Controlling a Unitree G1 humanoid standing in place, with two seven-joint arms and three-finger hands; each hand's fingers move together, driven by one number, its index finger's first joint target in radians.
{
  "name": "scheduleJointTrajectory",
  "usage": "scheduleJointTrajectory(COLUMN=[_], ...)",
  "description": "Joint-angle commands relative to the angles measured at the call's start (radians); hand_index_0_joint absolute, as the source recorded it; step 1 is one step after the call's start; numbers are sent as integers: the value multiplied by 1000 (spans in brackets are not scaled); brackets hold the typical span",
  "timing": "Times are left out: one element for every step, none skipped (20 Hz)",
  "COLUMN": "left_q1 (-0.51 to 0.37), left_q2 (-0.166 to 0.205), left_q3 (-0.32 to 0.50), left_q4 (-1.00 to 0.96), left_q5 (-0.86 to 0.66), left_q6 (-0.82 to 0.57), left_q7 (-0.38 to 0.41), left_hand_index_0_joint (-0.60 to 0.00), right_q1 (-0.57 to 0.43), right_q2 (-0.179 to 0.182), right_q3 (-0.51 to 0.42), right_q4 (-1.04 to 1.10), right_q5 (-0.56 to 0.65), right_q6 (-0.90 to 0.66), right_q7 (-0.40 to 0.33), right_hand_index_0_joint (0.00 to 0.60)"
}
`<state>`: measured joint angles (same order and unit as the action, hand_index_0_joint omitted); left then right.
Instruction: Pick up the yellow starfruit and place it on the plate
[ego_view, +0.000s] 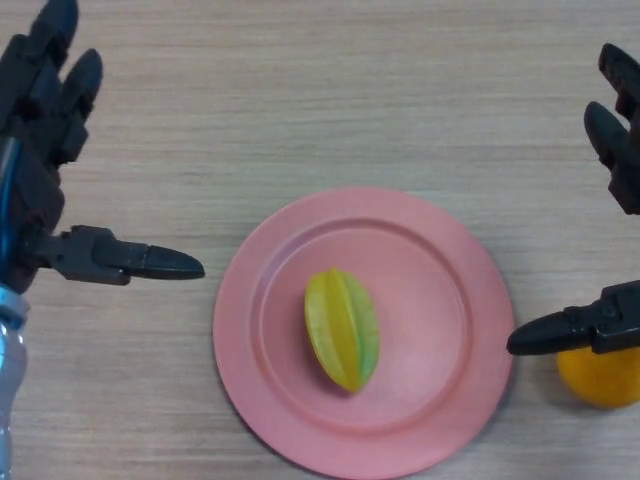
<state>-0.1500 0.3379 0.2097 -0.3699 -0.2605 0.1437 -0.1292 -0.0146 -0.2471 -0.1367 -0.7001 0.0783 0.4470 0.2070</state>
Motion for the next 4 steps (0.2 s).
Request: scheduleJointTrajectory(left_q1=[-33, -34, -37, -35], left_q2=[45, 46, 48, 46], left_q3=[78, 79, 80, 76], left_q4=[-47, -53, -54, -58], left_q5=[6, 13, 11, 14], left_q6=[-122, -122, -118, -113], left_q7=[-7, -4, -3, -2], left_hand_index_0_joint=[0, 0, 0, 0], right_q1=[-15, -16, -18, -16], right_q2=[-21, -20, -21, -22], right_q3=[-25, -25, -27, -29], right_q4=[-48, -52, -56, -65], right_q5=[5, 10, 15, 19], right_q6=[-158, -142, -132, -124], right_q7=[-19, -18, -18, -15], right_hand_index_0_joint=[0, 0, 0, 0])
